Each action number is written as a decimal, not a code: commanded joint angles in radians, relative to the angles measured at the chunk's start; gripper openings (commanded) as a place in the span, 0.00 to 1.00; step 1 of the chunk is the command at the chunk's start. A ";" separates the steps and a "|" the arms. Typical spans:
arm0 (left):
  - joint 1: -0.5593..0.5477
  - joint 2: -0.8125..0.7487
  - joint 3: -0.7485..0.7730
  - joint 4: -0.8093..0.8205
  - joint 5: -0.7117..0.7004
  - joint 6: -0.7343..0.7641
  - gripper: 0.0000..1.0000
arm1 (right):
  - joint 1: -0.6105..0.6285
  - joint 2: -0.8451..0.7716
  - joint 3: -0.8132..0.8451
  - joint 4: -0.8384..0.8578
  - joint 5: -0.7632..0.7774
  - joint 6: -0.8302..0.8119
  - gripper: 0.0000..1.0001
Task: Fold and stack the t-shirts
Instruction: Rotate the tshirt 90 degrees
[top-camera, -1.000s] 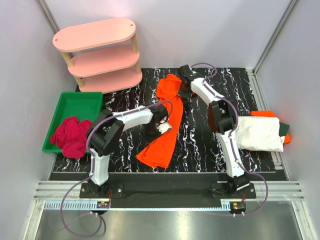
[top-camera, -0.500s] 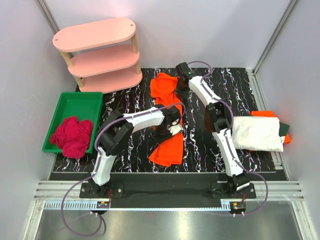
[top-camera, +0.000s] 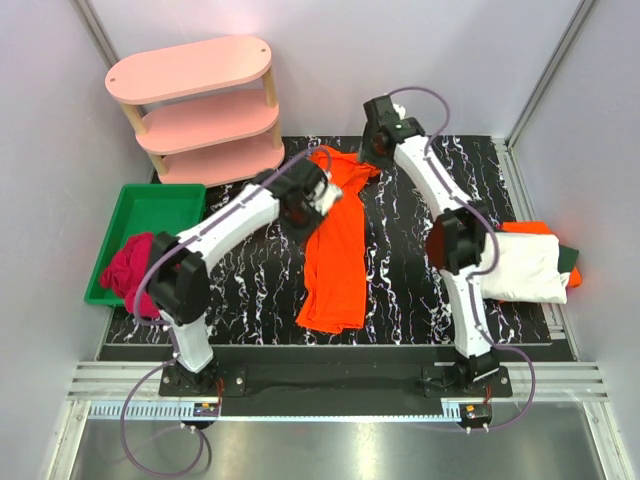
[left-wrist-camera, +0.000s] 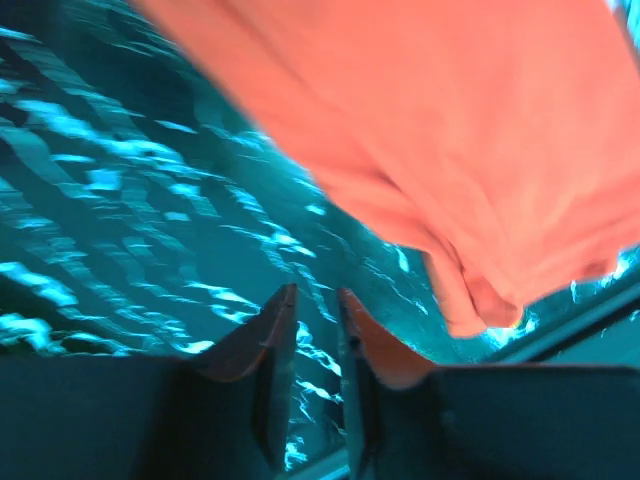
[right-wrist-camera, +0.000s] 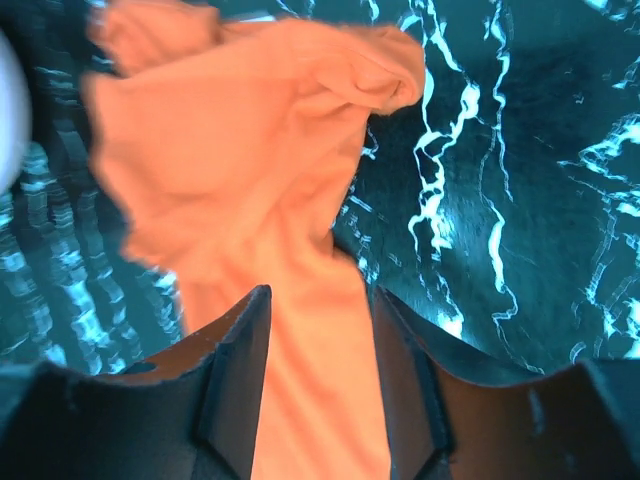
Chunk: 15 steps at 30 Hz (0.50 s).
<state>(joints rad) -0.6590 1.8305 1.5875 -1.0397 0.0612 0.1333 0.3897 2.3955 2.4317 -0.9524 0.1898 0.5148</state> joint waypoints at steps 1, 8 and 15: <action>0.102 -0.051 0.052 0.056 0.025 -0.037 0.31 | 0.028 -0.238 -0.231 0.095 -0.025 -0.035 0.50; 0.199 0.032 0.037 0.184 0.178 -0.055 0.33 | 0.184 -0.542 -0.830 0.359 -0.020 -0.016 0.49; 0.199 0.179 0.132 0.196 0.210 -0.103 0.26 | 0.304 -0.605 -1.109 0.463 -0.009 0.096 0.47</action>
<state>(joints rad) -0.4530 1.9625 1.6470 -0.8886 0.2066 0.0673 0.6846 1.8523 1.3937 -0.5953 0.1635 0.5369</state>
